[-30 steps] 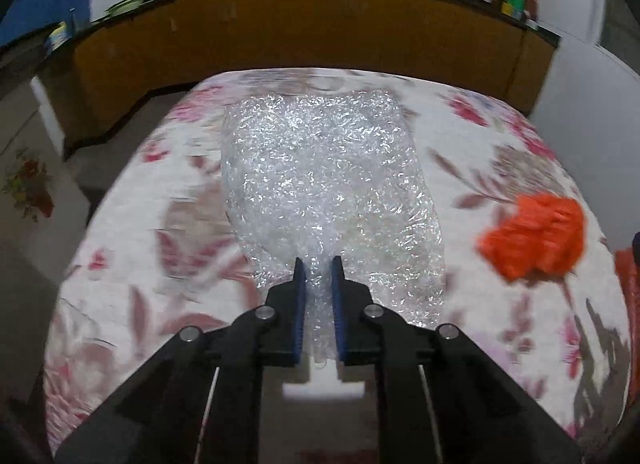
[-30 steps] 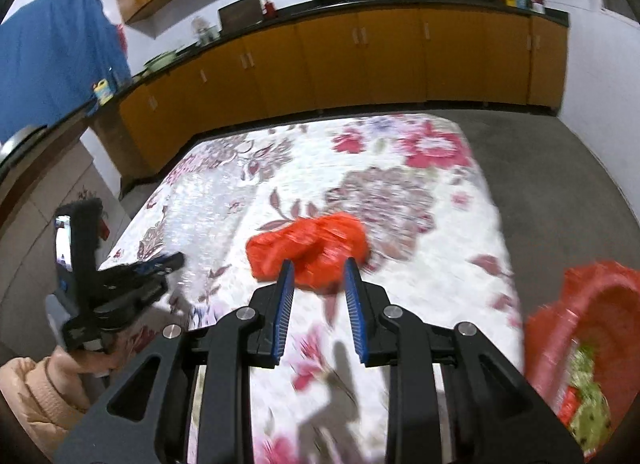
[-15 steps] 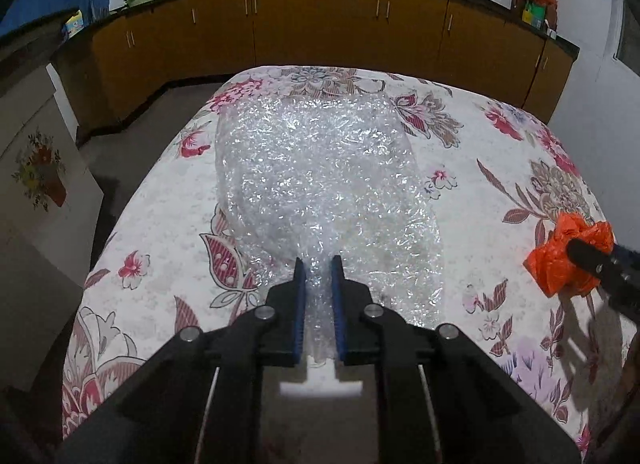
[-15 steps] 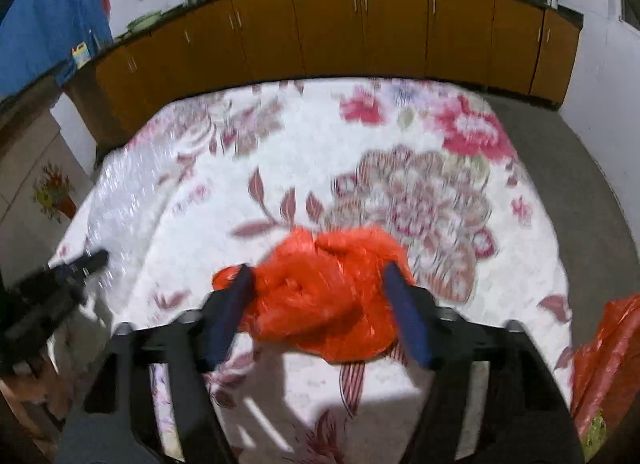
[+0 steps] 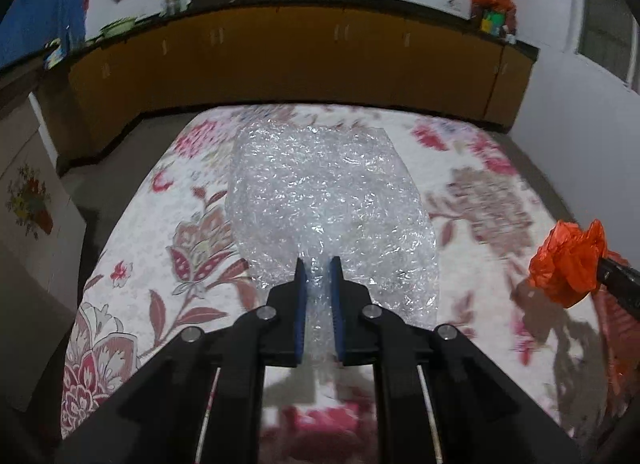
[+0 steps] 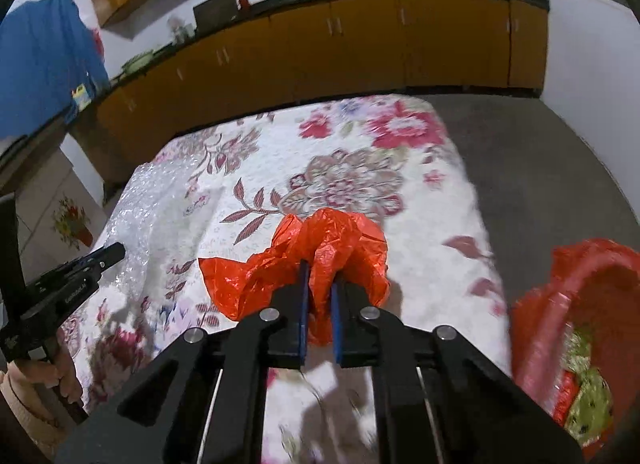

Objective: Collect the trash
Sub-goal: 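Lift and carry the red bag and bubble wrap over the red basket with both grippers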

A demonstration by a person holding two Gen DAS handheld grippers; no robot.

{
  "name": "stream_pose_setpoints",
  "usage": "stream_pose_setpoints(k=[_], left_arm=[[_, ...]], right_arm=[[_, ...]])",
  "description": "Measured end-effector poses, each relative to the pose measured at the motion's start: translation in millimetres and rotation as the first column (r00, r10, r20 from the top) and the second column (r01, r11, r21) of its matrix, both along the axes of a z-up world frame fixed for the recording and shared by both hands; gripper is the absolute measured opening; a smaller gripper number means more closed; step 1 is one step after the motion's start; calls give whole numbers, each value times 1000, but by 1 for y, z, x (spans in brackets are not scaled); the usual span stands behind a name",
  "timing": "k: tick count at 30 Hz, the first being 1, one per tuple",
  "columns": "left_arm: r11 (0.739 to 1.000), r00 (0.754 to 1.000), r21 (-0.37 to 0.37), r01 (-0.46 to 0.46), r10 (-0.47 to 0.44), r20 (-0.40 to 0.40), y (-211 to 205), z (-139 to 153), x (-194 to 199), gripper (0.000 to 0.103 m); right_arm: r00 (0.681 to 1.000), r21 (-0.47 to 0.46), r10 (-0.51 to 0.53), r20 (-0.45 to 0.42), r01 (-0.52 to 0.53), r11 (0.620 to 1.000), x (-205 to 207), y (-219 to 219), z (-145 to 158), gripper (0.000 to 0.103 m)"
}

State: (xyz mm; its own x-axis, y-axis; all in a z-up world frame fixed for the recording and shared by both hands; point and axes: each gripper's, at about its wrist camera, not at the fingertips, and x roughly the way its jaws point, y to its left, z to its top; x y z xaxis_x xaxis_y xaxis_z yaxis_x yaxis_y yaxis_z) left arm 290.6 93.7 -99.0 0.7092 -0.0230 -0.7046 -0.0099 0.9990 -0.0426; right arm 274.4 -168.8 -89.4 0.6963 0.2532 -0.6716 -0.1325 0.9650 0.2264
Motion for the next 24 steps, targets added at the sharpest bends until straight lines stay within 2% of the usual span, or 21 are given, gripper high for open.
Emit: stream_pose_setpoints(k=[13,24], left_arm=[[983,980,-40,177,-172,95,-85,55,-39,12],[937,934,-64,344,-334,129,-165,75,-75,12]], right_arm=[[983,23,-134,122,132,991,-67,-66,56,10],[951,42,-263,164,259,965,-116,-123,75,10]])
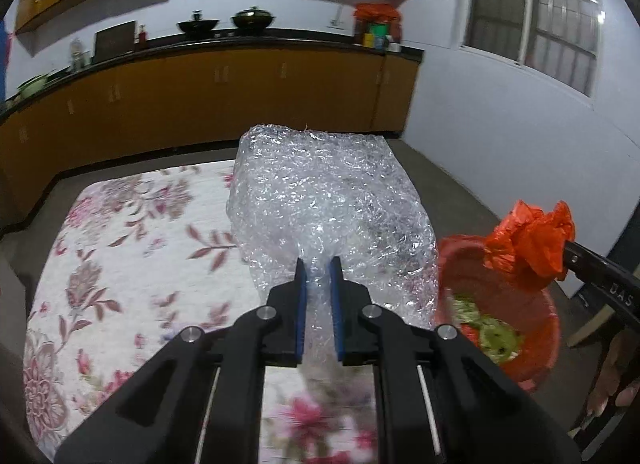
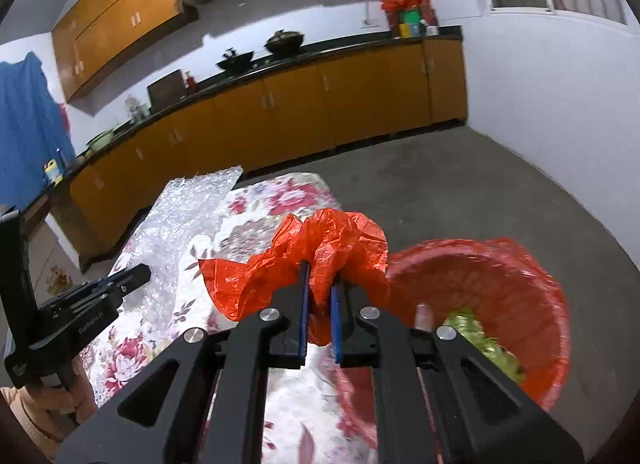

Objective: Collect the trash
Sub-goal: 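Lift and carry the red bag and bubble wrap over the red basket with both grippers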

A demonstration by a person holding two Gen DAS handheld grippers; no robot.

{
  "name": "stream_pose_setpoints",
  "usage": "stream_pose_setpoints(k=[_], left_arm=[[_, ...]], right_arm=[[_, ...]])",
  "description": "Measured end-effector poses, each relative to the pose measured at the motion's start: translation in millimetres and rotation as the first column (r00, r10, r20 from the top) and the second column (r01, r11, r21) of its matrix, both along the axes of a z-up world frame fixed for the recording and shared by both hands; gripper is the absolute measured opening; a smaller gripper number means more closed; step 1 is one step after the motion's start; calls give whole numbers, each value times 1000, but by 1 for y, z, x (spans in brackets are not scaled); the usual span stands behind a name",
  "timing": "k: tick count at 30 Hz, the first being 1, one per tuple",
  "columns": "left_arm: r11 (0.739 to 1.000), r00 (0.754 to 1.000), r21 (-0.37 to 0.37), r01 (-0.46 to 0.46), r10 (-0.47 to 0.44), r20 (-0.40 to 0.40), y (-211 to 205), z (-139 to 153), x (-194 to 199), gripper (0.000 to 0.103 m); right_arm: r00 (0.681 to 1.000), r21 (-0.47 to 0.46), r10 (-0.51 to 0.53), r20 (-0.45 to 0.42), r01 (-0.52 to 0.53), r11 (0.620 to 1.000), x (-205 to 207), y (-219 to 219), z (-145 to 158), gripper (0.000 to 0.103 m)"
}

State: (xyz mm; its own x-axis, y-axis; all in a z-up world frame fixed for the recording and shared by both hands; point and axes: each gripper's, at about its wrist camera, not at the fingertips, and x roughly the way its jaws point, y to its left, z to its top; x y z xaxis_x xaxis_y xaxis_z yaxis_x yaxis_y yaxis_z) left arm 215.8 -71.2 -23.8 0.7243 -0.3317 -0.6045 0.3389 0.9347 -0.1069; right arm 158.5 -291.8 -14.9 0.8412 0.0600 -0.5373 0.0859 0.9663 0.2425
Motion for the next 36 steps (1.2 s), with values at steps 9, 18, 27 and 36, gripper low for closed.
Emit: stream_pose_setpoints(k=[9,18,27,36], left_arm=[[993,993,-13,120,-120,2,-57,5,-22,12],[980,980,-17,199,-200,-21,-95,-1,-33,12],[967,965,-23,256,-256,-49,-126,-9,-39,12],[955,952,-32,294,-296,-81,-150,-20,-38,12]], right_arm=[[992,25,-121,23,120,992,-31,-50,4,10],[973,71,-230,37,227,971,-55,-90,-1,10],[962,106,-268,51,262,959,-67,-111,-1,10],[954,129,-292,72,281,951,-73,-119,-1,10]])
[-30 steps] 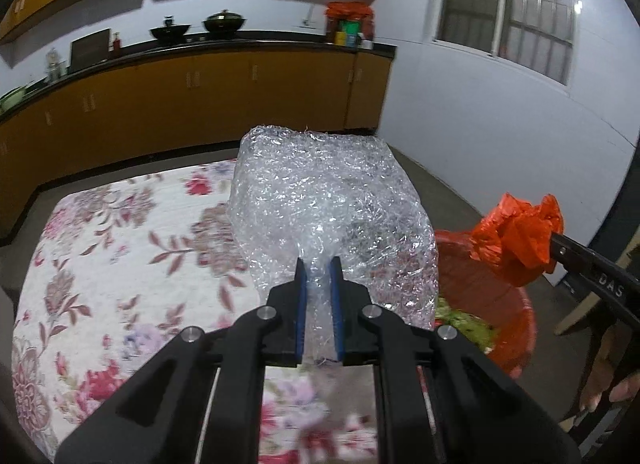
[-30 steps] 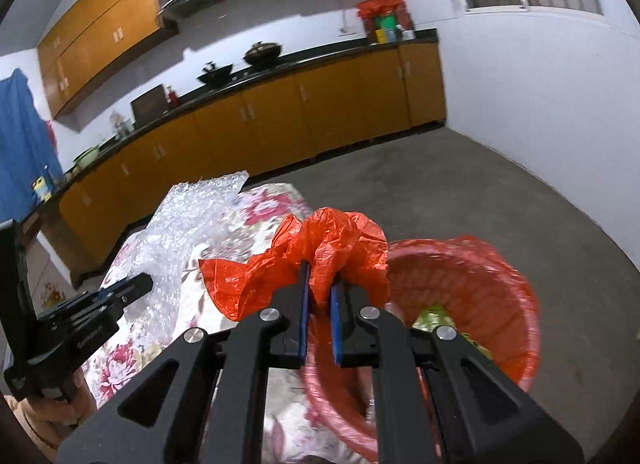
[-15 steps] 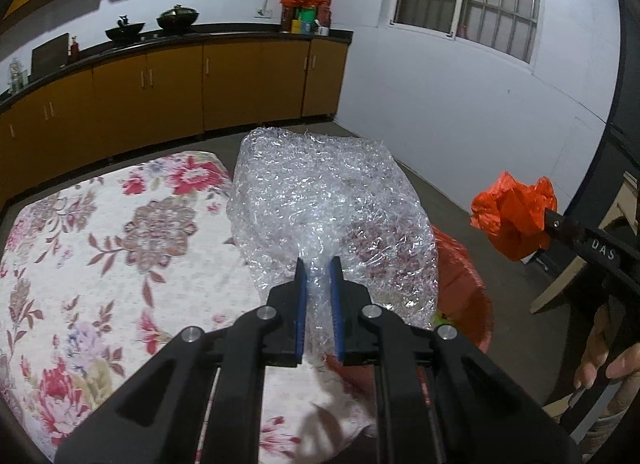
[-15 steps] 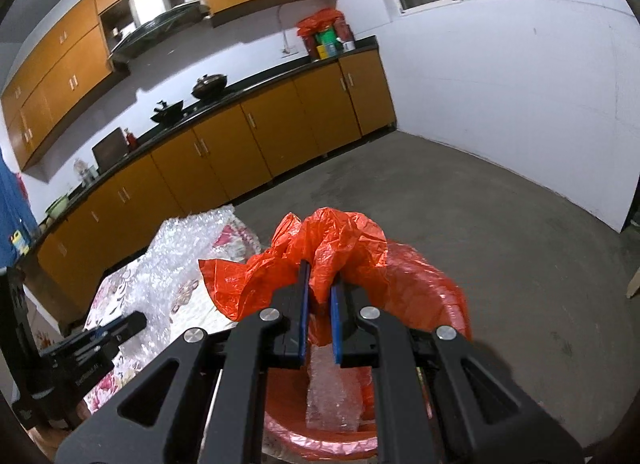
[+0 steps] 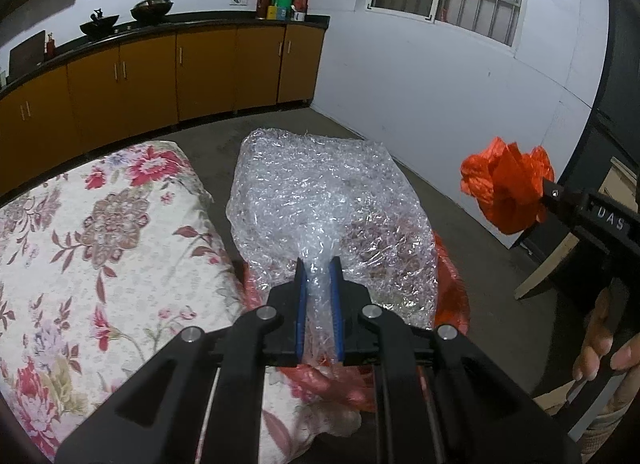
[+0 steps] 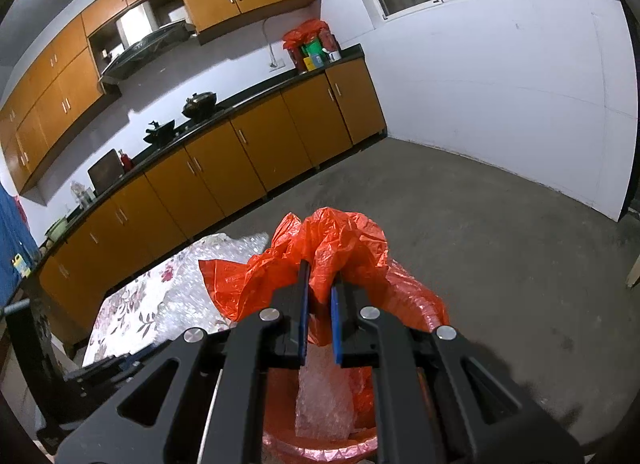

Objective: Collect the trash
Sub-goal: 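Lift and carry the red bag and bubble wrap over the red basket with both grippers, then open both grippers to drop the red bag and bubble wrap into the basket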

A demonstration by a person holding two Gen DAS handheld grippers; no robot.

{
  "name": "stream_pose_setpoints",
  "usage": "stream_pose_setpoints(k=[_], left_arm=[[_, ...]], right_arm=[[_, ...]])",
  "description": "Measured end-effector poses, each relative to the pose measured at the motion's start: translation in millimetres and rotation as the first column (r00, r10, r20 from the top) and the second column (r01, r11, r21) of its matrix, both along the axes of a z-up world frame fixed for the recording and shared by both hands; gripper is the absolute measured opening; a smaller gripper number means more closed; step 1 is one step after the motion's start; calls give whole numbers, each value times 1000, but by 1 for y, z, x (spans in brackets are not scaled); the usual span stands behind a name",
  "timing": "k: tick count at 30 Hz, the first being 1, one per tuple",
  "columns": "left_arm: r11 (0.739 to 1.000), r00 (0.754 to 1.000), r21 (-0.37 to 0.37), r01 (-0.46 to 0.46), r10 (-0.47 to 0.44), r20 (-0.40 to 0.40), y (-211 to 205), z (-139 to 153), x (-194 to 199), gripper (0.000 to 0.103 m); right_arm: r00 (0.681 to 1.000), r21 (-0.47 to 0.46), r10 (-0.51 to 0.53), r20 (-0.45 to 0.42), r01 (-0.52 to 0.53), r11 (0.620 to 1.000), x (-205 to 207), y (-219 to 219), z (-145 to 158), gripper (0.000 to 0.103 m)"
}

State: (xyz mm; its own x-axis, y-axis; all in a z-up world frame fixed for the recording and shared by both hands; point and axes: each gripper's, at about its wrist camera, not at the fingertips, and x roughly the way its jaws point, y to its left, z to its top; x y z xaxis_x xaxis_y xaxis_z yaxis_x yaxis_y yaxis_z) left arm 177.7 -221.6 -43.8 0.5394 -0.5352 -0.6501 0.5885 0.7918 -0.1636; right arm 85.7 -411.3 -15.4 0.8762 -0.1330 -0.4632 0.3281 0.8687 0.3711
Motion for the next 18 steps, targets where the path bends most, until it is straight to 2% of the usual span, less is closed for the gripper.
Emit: stream_pose_setpoints(k=[10,15,18], left_arm=[[999,998,19,39,-38,-53,-23,-23,4,16],[998,994,40,39,-34,-105,-23,-42,9,28],[998,992,45,33,-27,-125,-19,-50,11,32]], right_arm=[[1000,41,13,-15,-12,999,7,0,-12,13],[998,59,43,-49,-40,997,15,2,-22,25],[997,66,50,-61,-46,997,13,3,-26,32]])
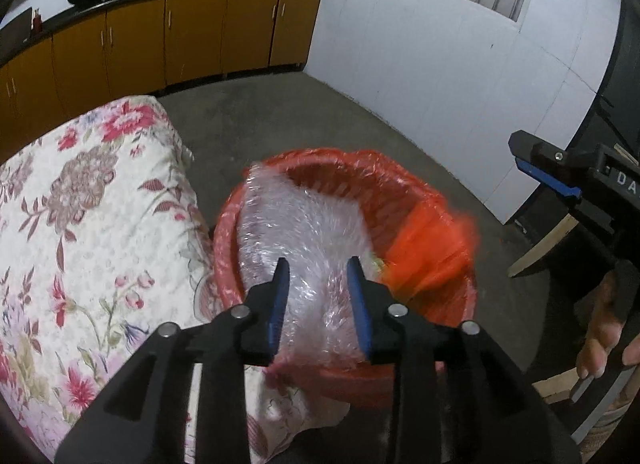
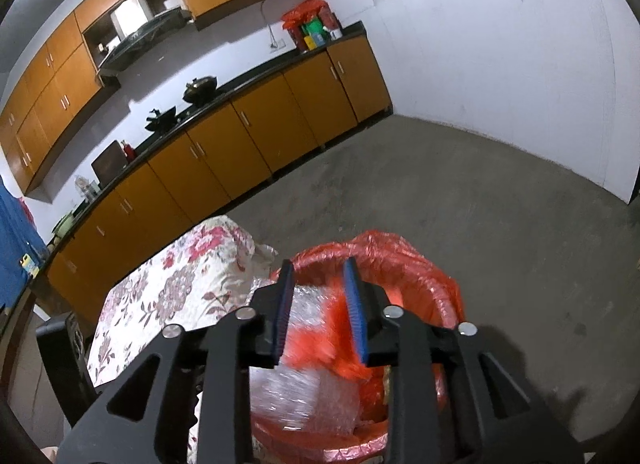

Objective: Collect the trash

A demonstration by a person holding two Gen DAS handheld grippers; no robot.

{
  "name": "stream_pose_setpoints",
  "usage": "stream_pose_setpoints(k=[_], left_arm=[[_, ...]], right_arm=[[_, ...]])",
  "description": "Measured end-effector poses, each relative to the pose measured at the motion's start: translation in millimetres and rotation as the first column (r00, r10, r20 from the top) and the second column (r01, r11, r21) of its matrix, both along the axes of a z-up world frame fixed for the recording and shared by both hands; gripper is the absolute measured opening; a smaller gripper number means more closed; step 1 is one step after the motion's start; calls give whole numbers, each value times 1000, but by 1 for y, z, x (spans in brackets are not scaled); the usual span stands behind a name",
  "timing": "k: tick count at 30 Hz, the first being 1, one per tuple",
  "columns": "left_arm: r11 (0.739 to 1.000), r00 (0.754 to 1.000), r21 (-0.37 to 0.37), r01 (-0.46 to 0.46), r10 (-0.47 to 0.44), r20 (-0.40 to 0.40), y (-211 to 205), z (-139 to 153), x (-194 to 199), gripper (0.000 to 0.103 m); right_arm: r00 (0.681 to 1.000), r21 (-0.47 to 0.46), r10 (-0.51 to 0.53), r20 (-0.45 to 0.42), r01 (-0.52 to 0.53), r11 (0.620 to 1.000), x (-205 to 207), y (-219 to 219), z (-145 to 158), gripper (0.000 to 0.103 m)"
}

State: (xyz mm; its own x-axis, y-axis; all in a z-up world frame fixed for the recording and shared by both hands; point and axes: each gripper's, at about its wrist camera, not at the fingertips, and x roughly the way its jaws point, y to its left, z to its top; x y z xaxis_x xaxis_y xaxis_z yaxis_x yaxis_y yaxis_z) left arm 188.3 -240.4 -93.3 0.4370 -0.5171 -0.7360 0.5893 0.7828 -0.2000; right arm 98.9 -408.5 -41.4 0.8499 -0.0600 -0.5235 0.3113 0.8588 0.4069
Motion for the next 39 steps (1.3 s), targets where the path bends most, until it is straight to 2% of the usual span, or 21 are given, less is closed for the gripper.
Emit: stream_pose_setpoints(k=[3,6,7,8,10,12,13,15,18,21,24,29,34,39], left_arm=[[1000,1000,1,-11,11,-2,7,-2,-1,36],[1000,999,-7,-29,29,17,16,3,-5,43],[999,999,-11,-36,36,29,19,7,-7,44],[999,997,-13,-47,47,53,23,11,-10,49],[998,992,-15,-64,65,109,31,21,-20,59],[996,978,-15,-89,90,188,42,34,-33,73],[995,970,-15,-102,103,221,47,39,-39,76],[990,947,-21,-137,137,290,59,51,-52,89],[981,907,-31,-191,189,377,81,67,-72,97],[968,862,-43,-249,241,446,103,80,-93,99],[949,824,-55,-310,297,483,125,87,-114,99],[922,785,-58,-383,358,506,152,87,-137,99],[904,766,-76,-421,400,503,173,88,-156,99],[889,748,-94,-448,431,504,184,91,-169,99]], right_arm=[[1000,-9,-13,4,13,1000,-7,-1,2,42],[999,-44,-35,13,36,998,-17,1,8,60],[999,-67,-44,22,45,997,-22,3,11,71],[998,-86,-51,29,53,995,-26,6,14,82],[997,-142,-68,47,74,987,-35,14,22,92],[995,-192,-76,64,87,978,-42,24,29,98],[993,-229,-89,83,106,968,-49,32,32,100],[985,-287,-113,127,146,947,-59,45,37,101],[977,-357,-121,173,177,917,-75,67,43,101],[984,-392,-119,135,164,905,-78,81,46,101],[990,-407,-122,67,139,903,-82,99,46,101],[996,-400,-68,55,85,912,-93,125,44,101],[997,-462,-45,65,70,884,-103,152,46,101],[997,-455,-42,61,66,888,-112,168,44,101]])
